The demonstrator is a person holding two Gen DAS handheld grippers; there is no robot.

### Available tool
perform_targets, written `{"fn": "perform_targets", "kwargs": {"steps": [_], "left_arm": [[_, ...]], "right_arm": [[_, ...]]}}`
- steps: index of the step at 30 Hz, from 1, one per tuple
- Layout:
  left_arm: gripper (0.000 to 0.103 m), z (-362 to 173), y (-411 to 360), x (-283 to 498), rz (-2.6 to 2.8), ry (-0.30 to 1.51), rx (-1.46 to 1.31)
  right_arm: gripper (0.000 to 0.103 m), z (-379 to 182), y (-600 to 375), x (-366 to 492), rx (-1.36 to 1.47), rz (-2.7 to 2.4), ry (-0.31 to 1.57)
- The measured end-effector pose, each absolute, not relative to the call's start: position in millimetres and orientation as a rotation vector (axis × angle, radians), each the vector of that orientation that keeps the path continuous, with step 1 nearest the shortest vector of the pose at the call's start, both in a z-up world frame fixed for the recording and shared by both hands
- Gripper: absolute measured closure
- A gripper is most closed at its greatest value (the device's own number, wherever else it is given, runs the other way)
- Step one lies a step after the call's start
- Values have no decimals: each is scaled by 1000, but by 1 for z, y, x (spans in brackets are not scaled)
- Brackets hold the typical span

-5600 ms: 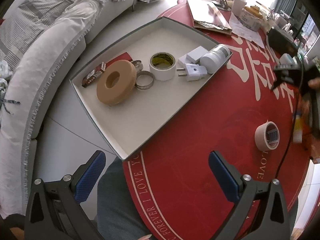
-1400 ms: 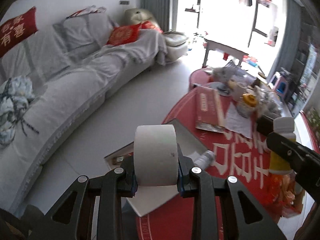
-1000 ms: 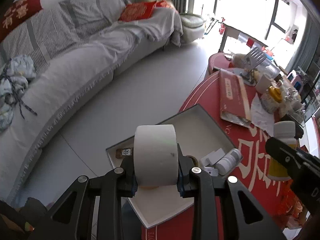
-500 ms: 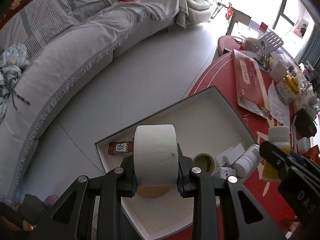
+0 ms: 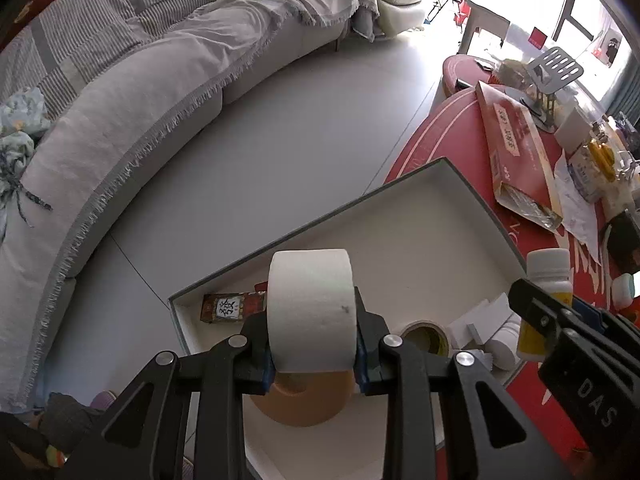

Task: Organize rigid objects
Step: 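Carry the tape roll in left gripper and pill bottle in right gripper over the tray, then open both grippers to drop the tape roll and pill bottle into the tray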

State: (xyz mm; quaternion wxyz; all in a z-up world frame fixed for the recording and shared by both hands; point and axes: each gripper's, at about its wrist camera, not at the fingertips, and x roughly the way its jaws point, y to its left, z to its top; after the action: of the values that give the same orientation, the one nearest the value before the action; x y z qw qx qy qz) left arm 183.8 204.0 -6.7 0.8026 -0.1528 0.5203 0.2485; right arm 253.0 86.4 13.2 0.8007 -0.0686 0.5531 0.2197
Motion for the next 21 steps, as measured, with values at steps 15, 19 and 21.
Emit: {"fn": "perform_targets", "kwargs": {"steps": [15, 19, 21], "left_arm": [[57, -38, 206, 198, 506, 1159, -325], [14, -33, 206, 190, 549, 1115, -297], [4, -28, 205, 184, 548, 1099, -279]], "right_arm": [[66, -27, 99, 271, -168, 458, 1258], [35, -28, 95, 273, -177, 435, 1251], [21, -22, 88, 274, -151, 441, 1238]]}}
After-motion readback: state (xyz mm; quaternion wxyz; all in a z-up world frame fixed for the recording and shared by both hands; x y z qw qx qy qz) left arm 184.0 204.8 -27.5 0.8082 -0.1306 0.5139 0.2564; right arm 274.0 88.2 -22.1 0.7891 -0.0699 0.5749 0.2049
